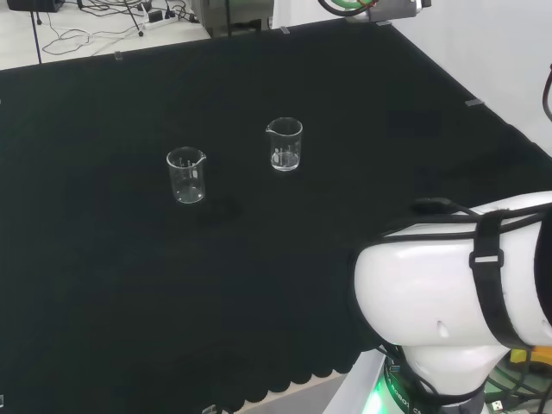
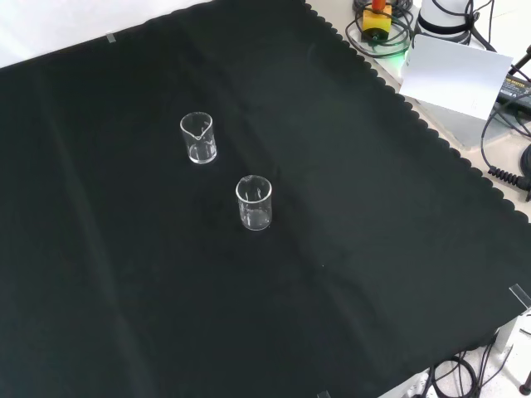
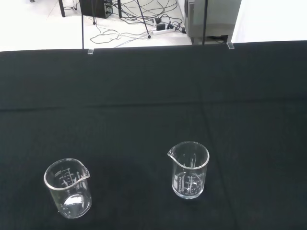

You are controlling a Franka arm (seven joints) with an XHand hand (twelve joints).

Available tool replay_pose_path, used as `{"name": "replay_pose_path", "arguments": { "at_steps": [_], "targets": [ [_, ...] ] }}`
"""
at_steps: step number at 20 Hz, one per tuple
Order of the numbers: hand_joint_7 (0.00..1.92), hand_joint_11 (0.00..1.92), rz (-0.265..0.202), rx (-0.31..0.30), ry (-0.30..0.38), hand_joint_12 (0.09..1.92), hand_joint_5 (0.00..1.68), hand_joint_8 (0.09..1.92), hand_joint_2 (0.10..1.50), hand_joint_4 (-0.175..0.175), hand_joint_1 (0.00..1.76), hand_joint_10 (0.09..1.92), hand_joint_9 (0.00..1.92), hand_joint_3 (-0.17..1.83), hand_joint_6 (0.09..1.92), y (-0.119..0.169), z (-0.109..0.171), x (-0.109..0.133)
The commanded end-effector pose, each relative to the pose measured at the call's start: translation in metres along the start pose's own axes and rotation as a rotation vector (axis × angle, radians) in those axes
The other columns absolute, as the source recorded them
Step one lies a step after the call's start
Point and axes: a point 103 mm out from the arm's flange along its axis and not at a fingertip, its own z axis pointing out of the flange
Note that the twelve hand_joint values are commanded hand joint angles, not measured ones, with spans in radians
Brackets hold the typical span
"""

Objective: Pick up the beaker on the right.

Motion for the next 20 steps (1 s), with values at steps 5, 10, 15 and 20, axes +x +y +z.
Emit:
{"name": "replay_pose_path", "arguments": {
  "at_steps": [5,10,15,20],
  "targets": [
    [0.00,0.00,0.013,-0.003,0.003,1.26,0.34,0.46,1.19,-0.014,0.23,0.66,0.09,0.42,0.09,0.002,0.003,-0.011],
    [0.00,0.00,0.022,0.000,0.009,1.26,0.35,0.46,1.20,-0.014,0.23,0.66,0.09,0.41,0.09,0.005,0.007,-0.017],
    [0.00,0.00,0.044,0.026,0.024,1.26,0.35,0.46,1.20,-0.014,0.23,0.66,0.09,0.40,0.09,0.012,0.023,-0.026],
    [0.00,0.00,0.063,0.049,0.019,1.26,0.35,0.46,1.20,-0.014,0.24,0.66,0.10,0.39,0.09,0.024,0.045,-0.040]
  ]
}}
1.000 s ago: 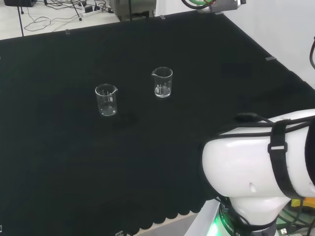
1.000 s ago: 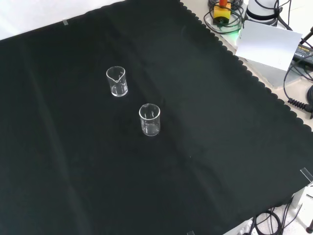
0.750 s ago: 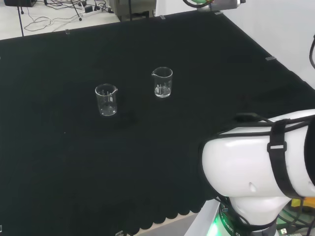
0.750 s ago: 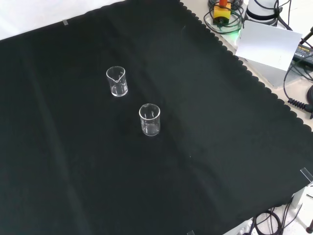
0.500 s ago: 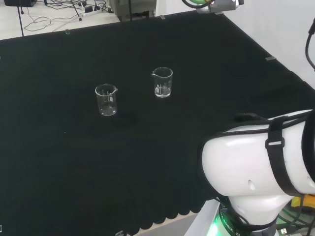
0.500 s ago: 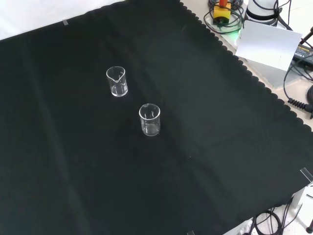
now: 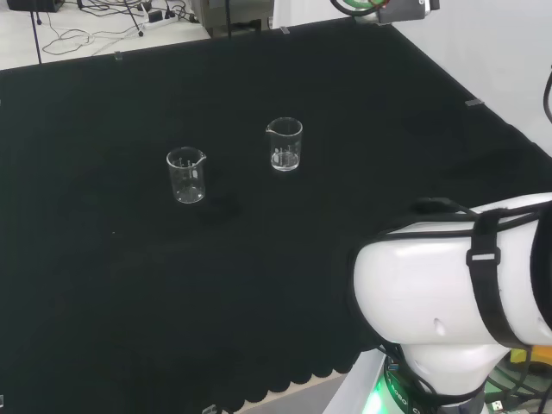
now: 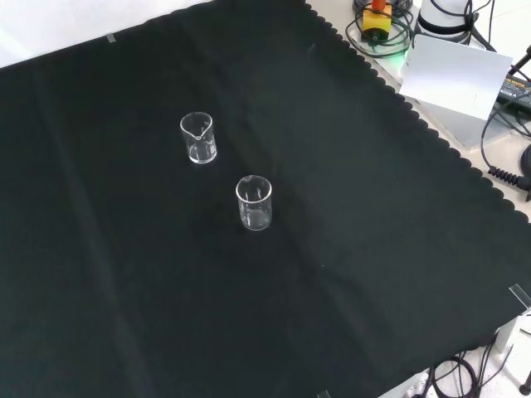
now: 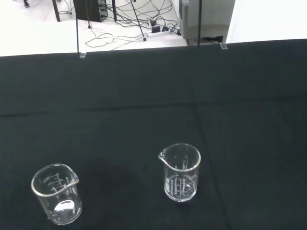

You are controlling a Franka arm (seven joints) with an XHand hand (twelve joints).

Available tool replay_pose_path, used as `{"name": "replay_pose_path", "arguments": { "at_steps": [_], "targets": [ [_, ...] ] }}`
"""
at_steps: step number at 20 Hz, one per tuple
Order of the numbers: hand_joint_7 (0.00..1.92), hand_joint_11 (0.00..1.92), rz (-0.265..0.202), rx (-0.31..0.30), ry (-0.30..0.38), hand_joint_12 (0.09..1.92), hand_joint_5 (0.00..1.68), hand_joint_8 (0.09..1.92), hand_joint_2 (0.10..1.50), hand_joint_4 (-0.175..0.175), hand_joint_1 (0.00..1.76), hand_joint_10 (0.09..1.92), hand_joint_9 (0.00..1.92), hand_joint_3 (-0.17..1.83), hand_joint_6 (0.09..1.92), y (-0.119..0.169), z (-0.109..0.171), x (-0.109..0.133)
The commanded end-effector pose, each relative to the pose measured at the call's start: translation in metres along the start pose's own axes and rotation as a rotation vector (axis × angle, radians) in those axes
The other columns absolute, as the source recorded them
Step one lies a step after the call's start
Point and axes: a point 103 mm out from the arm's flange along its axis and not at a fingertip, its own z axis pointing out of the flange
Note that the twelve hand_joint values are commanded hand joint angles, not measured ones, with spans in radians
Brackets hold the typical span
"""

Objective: Pick up the beaker on the right.

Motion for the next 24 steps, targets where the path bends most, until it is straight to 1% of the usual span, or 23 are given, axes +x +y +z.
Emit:
{"name": "replay_pose_path", "arguments": {
  "at_steps": [1,3,8,11,14,16,18,19,22,23,24],
  "targets": [
    [0.00,0.00,0.045,0.059,0.003,1.26,0.35,0.46,1.21,-0.014,0.24,0.66,0.10,0.38,0.09,0.022,0.041,-0.025],
    [0.00,0.00,0.042,0.076,0.017,1.26,0.35,0.47,1.21,-0.014,0.24,0.66,0.10,0.38,0.09,0.034,0.053,-0.029],
    [0.02,0.00,0.005,0.099,0.075,1.27,0.36,0.48,1.18,-0.013,0.31,0.66,0.12,0.35,0.09,0.070,0.091,-0.036],
    [0.06,0.00,-0.009,0.113,0.107,1.30,0.36,0.50,1.12,-0.015,0.45,0.69,0.17,0.32,0.09,0.091,0.114,-0.042],
    [0.11,0.00,-0.015,0.129,0.141,1.34,0.40,0.55,1.06,-0.018,0.52,0.70,0.23,0.35,0.09,0.107,0.135,-0.047],
    [0.15,0.00,-0.019,0.132,0.148,1.38,0.45,0.58,1.05,-0.022,0.52,0.70,0.26,0.36,0.09,0.116,0.150,-0.050],
    [0.18,0.00,-0.023,0.136,0.152,1.40,0.46,0.59,1.02,-0.025,0.56,0.71,0.29,0.36,0.09,0.123,0.164,-0.052],
    [0.18,0.00,-0.022,0.148,0.153,1.41,0.46,0.60,1.00,-0.026,0.59,0.71,0.30,0.36,0.09,0.127,0.172,-0.052],
    [0.21,0.03,-0.019,0.185,0.167,1.41,0.48,0.63,0.88,-0.031,0.76,0.70,0.35,0.46,0.09,0.134,0.196,-0.054],
    [0.23,0.04,-0.017,0.198,0.188,1.41,0.50,0.64,0.85,-0.034,0.80,0.69,0.36,0.51,0.09,0.136,0.205,-0.055],
    [0.24,0.05,-0.024,0.208,0.189,1.41,0.53,0.64,0.82,-0.037,0.82,0.69,0.37,0.54,0.09,0.138,0.213,-0.054]
  ]
}}
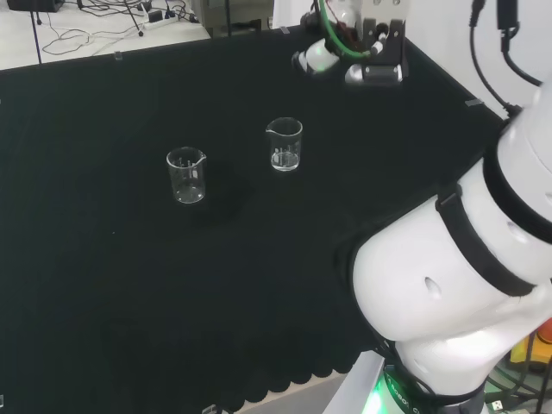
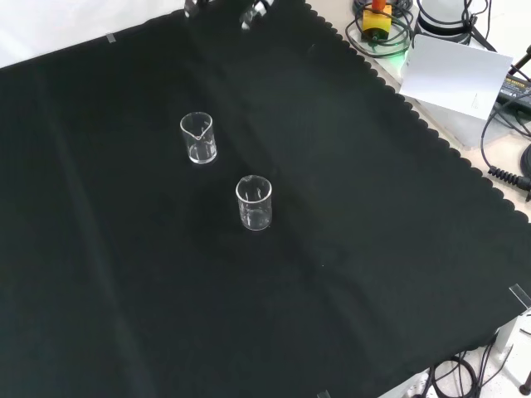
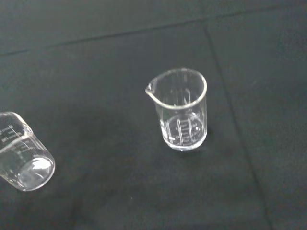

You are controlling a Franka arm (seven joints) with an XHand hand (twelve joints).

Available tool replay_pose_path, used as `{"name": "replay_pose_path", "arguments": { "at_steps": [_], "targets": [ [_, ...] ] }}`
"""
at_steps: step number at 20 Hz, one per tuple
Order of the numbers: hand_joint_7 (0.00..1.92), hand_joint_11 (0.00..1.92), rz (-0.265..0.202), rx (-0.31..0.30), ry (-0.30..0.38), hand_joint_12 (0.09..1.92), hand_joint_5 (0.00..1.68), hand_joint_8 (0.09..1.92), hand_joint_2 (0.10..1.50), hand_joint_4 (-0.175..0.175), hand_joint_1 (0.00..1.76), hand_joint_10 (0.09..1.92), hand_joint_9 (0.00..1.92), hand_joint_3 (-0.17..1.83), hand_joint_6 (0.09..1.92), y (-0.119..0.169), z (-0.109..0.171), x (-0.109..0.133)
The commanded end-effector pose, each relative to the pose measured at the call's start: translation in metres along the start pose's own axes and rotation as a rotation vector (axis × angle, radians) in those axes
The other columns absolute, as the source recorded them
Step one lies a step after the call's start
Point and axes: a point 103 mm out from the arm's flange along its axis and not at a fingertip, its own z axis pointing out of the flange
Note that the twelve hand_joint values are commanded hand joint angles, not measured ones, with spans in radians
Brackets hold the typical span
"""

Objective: Pick up the beaker on the right.

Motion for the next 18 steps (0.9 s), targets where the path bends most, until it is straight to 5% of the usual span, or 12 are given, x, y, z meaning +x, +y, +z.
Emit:
{"name": "replay_pose_path", "arguments": {
  "at_steps": [1,11,18],
  "targets": [
    [0.25,0.06,-0.018,0.023,0.060,1.41,0.54,0.65,0.79,-0.040,0.84,0.69,0.38,0.57,0.09,0.043,0.049,-0.018],
    [0.22,0.08,-0.045,0.086,0.135,1.40,0.50,0.65,0.66,-0.044,0.87,0.67,0.38,0.66,0.09,0.069,0.101,-0.025],
    [0.18,0.05,-0.019,0.126,0.199,1.41,0.46,0.64,0.62,-0.042,0.83,0.66,0.34,0.64,0.09,0.082,0.124,-0.039]
  ]
}}
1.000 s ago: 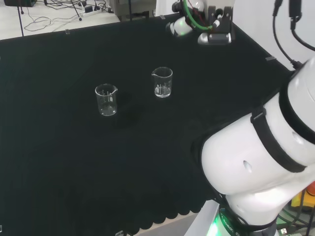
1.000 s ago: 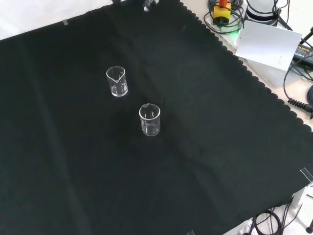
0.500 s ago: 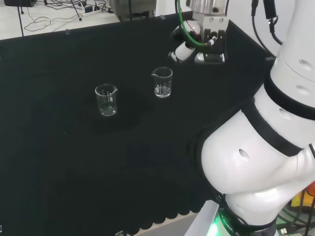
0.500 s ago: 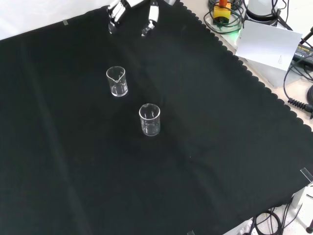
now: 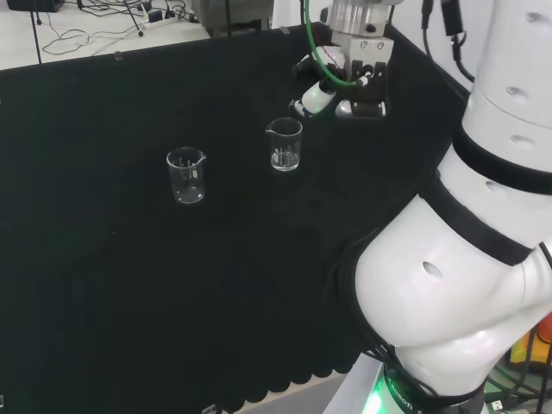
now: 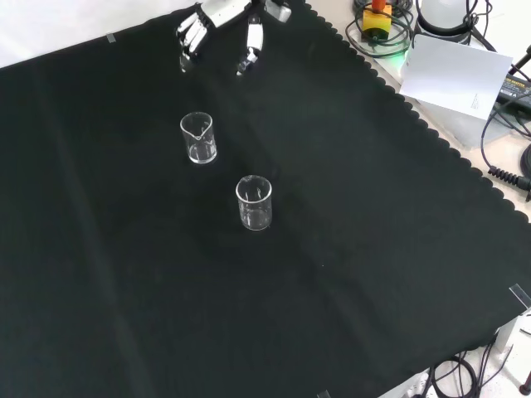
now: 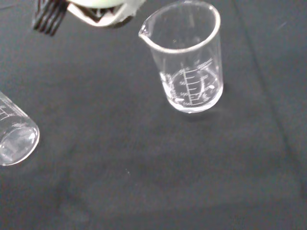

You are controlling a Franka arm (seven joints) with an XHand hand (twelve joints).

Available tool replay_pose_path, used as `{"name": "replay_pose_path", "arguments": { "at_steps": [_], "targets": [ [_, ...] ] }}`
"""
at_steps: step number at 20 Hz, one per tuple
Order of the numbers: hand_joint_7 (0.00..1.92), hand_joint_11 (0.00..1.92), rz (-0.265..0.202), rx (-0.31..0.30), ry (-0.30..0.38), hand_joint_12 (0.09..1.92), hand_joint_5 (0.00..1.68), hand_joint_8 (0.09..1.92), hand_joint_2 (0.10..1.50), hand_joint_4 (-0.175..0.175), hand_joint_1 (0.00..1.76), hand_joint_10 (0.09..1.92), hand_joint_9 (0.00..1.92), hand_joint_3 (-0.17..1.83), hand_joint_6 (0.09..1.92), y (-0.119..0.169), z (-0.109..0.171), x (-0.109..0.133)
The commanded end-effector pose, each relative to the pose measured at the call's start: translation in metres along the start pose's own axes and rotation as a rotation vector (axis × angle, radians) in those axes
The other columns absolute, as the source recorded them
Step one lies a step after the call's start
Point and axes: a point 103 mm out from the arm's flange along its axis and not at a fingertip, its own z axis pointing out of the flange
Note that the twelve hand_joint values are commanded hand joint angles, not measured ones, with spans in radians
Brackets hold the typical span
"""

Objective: Pick up the beaker on the right.

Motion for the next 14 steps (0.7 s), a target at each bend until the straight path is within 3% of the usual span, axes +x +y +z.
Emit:
{"name": "replay_pose_path", "arguments": {
  "at_steps": [1,7,14],
  "targets": [
    [0.17,0.04,0.010,0.026,0.136,1.41,0.45,0.64,0.62,-0.042,0.82,0.66,0.33,0.64,0.09,0.036,0.043,-0.031],
    [0.21,0.04,0.020,0.023,0.194,1.42,0.43,0.67,0.60,-0.049,0.81,0.68,0.36,0.62,0.09,0.048,0.050,-0.040],
    [0.18,0.02,-0.010,0.046,0.250,1.43,0.41,0.68,0.56,-0.059,0.76,0.69,0.34,0.58,0.09,0.058,0.072,-0.048]
  ]
}}
